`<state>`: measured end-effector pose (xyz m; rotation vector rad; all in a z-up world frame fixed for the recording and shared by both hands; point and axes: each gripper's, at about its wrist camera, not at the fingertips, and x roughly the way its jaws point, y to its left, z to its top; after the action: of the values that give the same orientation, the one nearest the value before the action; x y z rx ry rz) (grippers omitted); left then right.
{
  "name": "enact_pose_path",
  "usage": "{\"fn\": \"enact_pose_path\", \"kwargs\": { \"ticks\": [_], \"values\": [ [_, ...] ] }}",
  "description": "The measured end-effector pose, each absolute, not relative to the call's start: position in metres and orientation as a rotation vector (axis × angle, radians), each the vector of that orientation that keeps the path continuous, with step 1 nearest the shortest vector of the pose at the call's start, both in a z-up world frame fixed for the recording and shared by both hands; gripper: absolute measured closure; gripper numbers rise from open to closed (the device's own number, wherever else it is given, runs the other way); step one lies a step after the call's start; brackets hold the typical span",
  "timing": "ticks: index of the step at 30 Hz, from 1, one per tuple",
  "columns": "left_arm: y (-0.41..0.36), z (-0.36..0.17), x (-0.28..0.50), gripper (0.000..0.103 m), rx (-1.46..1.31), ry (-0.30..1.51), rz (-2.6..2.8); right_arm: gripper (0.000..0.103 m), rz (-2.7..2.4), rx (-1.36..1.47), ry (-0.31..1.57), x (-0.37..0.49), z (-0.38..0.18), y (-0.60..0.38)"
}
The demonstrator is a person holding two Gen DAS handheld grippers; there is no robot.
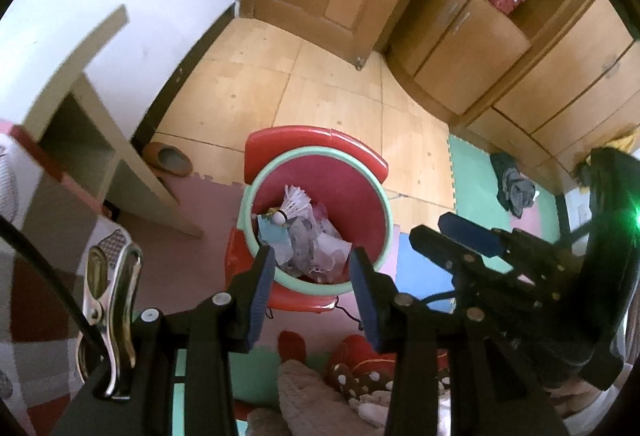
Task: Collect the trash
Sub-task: 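Move both grippers back from the bucket toward the quilt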
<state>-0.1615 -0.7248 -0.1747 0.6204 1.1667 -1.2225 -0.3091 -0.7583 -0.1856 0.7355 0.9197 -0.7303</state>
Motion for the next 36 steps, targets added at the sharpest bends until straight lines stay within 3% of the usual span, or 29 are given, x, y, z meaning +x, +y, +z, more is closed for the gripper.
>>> {"fn": "enact_pose_path", "kwargs": {
  "ticks": [18,36],
  "values": [
    [-0.639,-0.095,-0.12,0.063,0.485,1.096,-1.109,0.068,-0.552,0.599,0.852,-0.255,-0.102,-0.685],
    [-0.502,-0.028,-0.057,0.063,0.35,1.012,-0.882,0.068,-0.309,0.459,0.797,-0.174,-0.045,-0.582]
  ]
}}
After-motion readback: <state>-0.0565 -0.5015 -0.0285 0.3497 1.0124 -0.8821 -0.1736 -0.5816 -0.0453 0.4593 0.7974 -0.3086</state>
